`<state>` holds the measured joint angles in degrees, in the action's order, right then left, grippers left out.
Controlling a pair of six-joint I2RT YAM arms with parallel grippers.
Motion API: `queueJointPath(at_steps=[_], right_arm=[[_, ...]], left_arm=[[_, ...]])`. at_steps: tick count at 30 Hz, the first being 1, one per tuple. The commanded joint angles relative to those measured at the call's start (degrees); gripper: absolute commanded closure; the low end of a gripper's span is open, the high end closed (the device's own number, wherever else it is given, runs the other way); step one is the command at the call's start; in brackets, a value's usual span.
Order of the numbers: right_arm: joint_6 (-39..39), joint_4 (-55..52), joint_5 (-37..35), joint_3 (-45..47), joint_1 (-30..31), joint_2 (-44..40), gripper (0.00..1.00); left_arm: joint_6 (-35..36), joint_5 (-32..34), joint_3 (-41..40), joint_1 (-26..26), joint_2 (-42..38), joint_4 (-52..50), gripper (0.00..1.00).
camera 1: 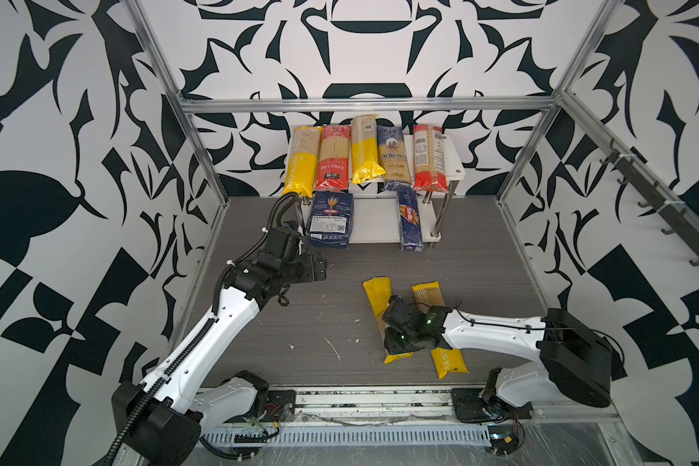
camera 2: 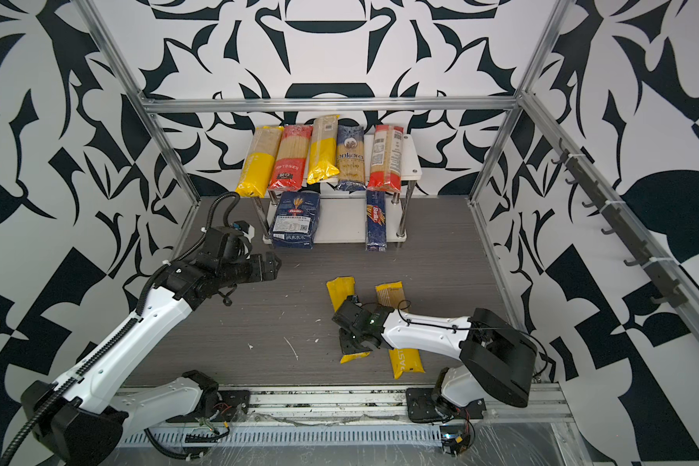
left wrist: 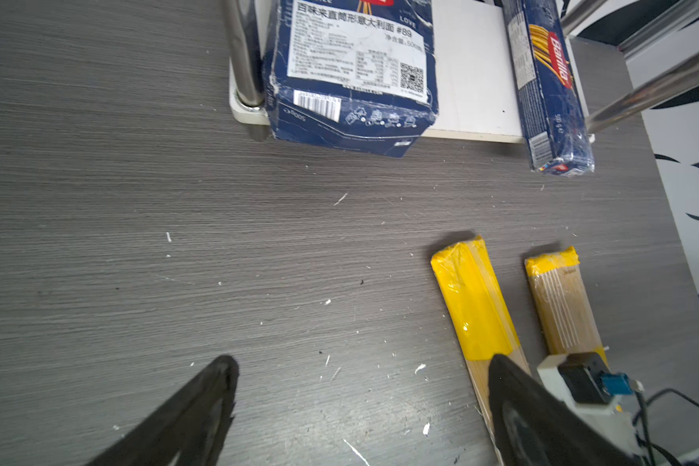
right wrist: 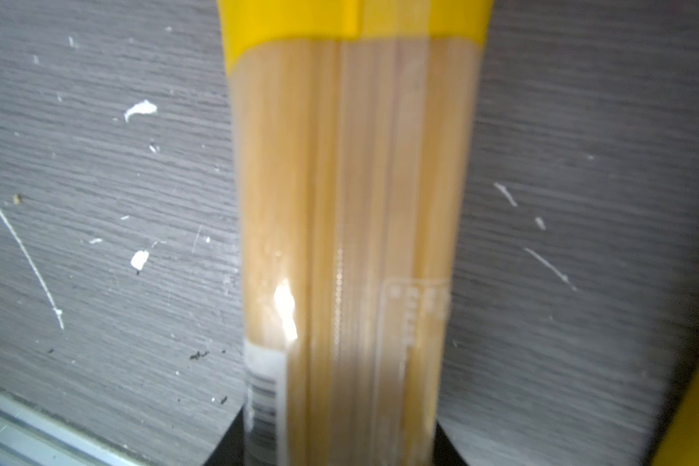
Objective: Arrange pasta packages on shelves
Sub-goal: Pick up the pasta bag from the center of the table.
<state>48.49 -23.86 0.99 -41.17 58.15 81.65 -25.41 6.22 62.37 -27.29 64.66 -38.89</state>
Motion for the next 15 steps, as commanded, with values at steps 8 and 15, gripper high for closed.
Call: queueJointPath(at_steps=[8,15], right_arm=[[-3.30,0.05,1.25,-4.87,-4.97,-5.79,0.99],[-5.06,1.41,3.92,-6.18,-7.47,-5.54,1.00]], left_arm=[[0.01,3.62,-0.67,1.68,-3.28,-1.40,0.01],[-0.26,3.83,-1.13,2.33,-4.25,-1.58,0.01]])
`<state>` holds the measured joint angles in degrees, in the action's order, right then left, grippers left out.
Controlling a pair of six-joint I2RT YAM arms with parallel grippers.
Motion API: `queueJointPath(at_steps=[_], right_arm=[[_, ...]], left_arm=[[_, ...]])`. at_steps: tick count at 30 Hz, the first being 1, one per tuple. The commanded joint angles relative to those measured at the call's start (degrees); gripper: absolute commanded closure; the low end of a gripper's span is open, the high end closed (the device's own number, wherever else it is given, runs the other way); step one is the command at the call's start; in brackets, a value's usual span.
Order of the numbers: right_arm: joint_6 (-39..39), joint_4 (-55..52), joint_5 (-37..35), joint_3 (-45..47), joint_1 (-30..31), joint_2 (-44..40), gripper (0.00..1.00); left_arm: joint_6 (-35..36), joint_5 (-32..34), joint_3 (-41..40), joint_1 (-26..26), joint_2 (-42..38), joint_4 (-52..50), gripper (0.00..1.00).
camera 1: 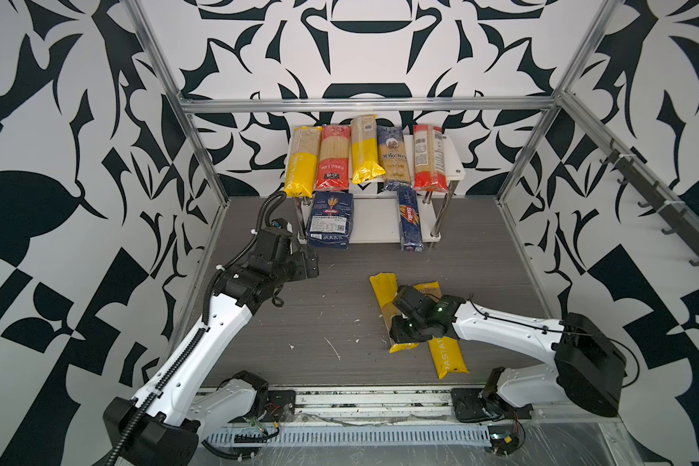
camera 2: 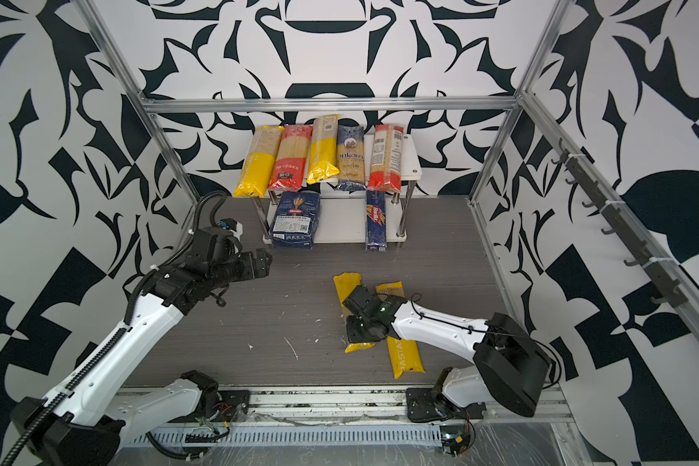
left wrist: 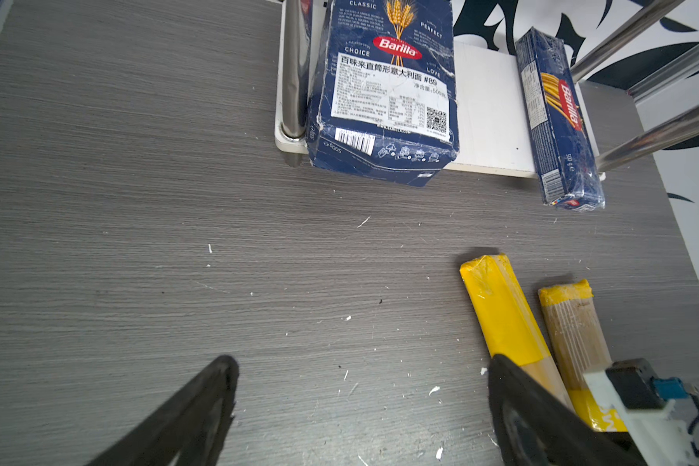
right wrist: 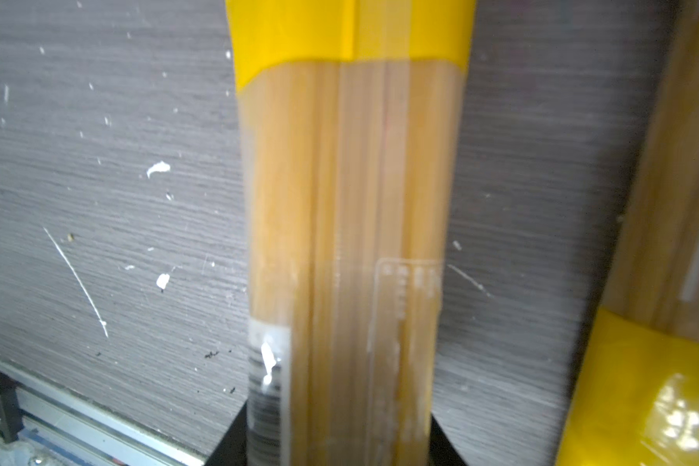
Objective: Arrange pasta packages on shelves
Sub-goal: Pick up the pasta bag from the center of the table.
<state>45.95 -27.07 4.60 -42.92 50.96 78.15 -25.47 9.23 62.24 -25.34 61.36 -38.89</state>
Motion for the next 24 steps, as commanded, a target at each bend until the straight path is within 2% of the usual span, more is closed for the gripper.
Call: queueJointPath(at_steps=[1,17,24], right_arm=[[-2.64,5.00,0.83,-4.65,-0.32,-2.05,1.00],[-1.75,16.73,12.25,-2.27,-5.70,-7.66,1.00],[-3.41,17.40,15.49,-4.86,-8.26,-8.28,1.00]], left_arm=[[-0.19,1.00,-0.96,0.38,-0.92,-1.67,0.01],[-1.33,1.77,0.03,0.89,-1.27,-2.39,0.01],[-1.66,2.43,1.54,0.83,-0.92,-3.40,0.01]])
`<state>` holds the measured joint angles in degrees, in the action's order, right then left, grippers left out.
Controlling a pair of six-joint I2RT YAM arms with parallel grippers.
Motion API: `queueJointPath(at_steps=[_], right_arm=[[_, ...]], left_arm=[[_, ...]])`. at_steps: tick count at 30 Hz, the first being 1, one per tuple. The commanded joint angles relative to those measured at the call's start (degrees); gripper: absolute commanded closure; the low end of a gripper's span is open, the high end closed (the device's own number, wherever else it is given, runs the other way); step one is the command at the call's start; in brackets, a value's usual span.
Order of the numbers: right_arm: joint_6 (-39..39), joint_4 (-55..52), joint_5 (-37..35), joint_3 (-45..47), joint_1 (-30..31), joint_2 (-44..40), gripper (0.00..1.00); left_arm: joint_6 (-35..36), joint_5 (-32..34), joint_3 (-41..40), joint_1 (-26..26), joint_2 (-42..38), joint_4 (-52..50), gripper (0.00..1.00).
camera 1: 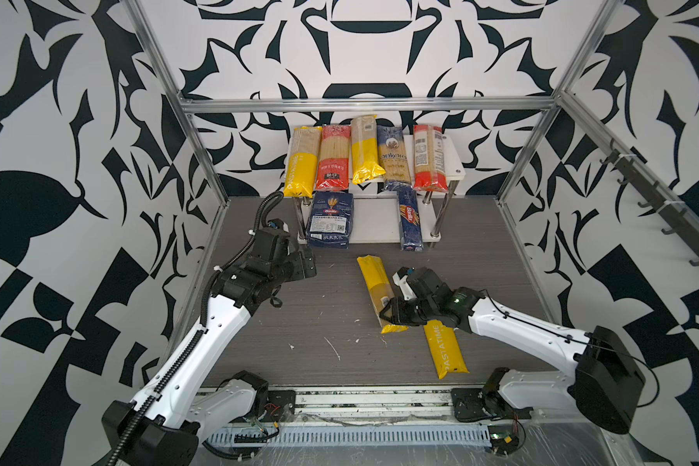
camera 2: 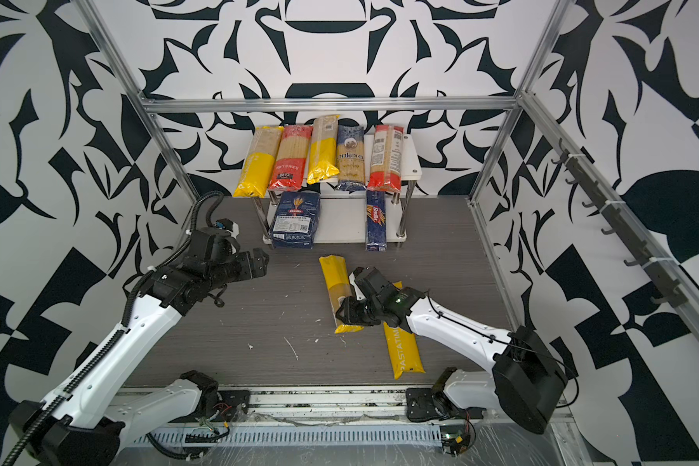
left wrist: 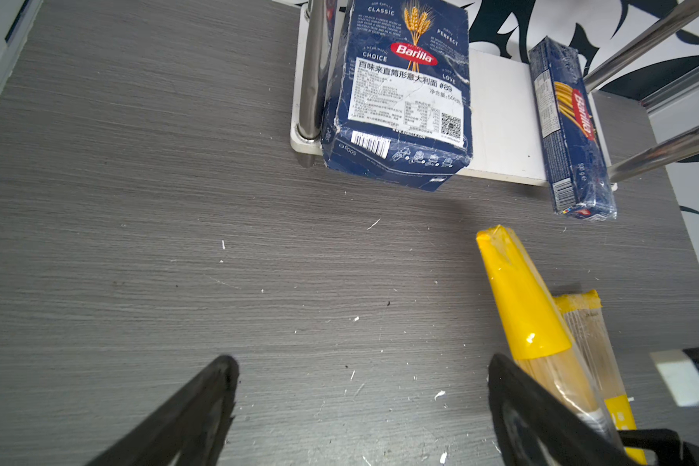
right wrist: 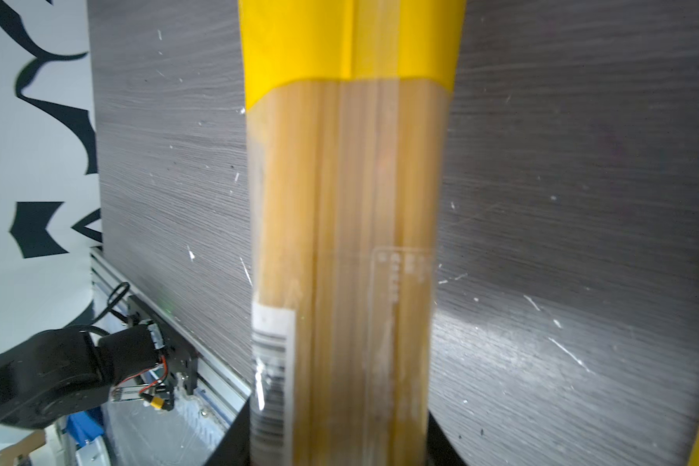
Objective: Arrange pasta packages on shelves
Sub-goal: Pick up the pasta bag from the center of the table, then place the pasta bag on the shelf.
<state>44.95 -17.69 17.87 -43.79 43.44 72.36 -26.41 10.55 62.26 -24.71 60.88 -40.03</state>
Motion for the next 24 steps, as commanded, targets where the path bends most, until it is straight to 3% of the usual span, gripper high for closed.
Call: queueJointPath(at_steps=[1,24], right_arm=[[-2.88,8.02,2.57,-4.57,-1.03,-2.36,1.00],[-11.73,8.99,12.81,-27.09,-13.89,15.30,1.00]], left_arm=[[-0.74,1.10,1.74,0.27,-0.46,-2.37,0.01],[-1.73,5.15,3.83,0.36,-1.30,-2.64,0.01]])
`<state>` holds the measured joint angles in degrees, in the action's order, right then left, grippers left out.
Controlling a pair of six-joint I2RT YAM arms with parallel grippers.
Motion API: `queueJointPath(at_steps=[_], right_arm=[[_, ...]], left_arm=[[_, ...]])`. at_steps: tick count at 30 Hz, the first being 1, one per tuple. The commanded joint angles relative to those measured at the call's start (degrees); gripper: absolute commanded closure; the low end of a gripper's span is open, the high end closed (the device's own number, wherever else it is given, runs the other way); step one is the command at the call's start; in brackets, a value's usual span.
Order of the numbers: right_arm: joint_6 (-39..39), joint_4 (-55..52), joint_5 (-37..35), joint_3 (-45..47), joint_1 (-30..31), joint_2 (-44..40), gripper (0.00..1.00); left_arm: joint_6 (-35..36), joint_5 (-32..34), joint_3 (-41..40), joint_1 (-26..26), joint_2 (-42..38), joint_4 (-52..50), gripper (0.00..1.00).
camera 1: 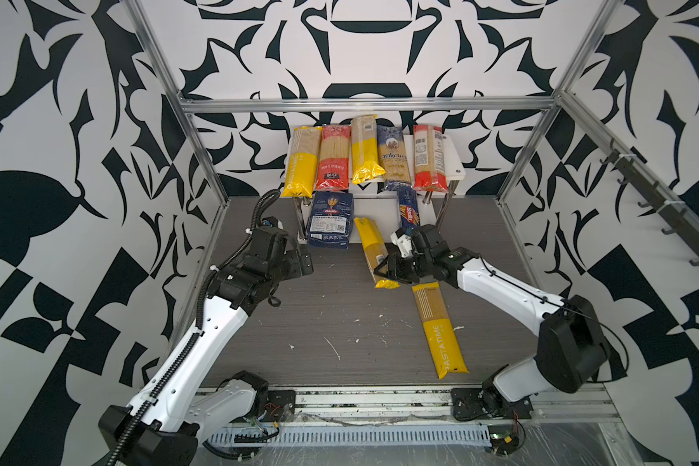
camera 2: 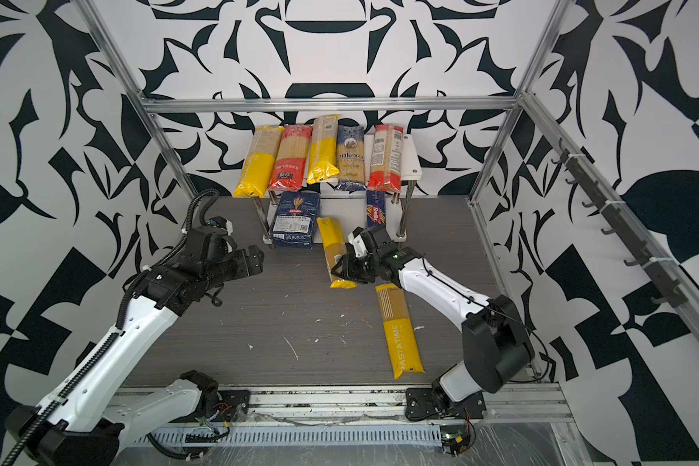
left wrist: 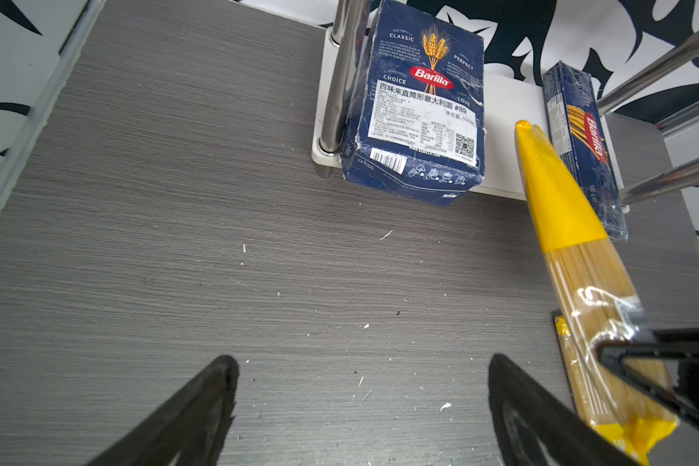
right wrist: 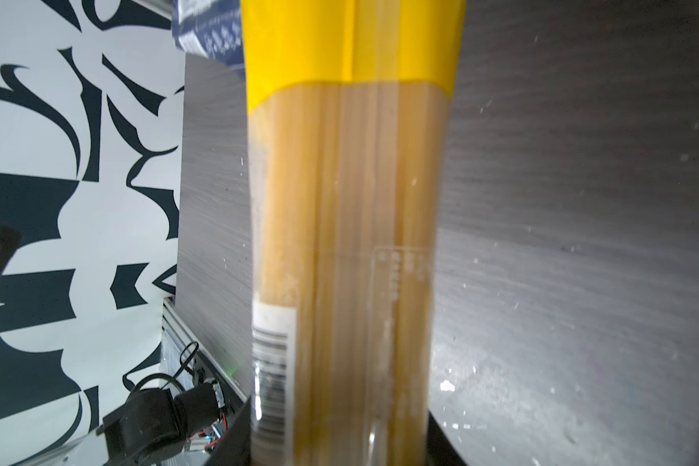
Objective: Arrange pasta packages on shelves
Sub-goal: Place the pasta bag on the shelf.
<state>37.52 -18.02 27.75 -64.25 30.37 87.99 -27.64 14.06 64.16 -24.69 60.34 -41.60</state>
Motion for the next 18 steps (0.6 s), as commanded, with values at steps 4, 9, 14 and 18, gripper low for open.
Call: queueJointPath(at_steps=[4,9,14,18], right_arm=[[-4.71,10.97,2.92,-9.72,-2.84,3.03,1.00],[-4.87,12.61,3.97,-14.44,-5.20,8.61,1.00],[-4.35,14.13,5.12,-19.99,-6.80,14.60,1.00],[-2.92,16.32,6.09,-23.57,-7.93,18.81,1.00]], left_arm=[[0.15,1.94,2.63,0.65,-0.27,-1.18,0.01],[0.72,1.35,3.87,1.42,1.11,-0.96,0.01],[1.51,1.05,5.27,1.90,2.57,-0.93,0.01],[2.03,0.89,5.95,2.63,3.21,-0.85,0.01]])
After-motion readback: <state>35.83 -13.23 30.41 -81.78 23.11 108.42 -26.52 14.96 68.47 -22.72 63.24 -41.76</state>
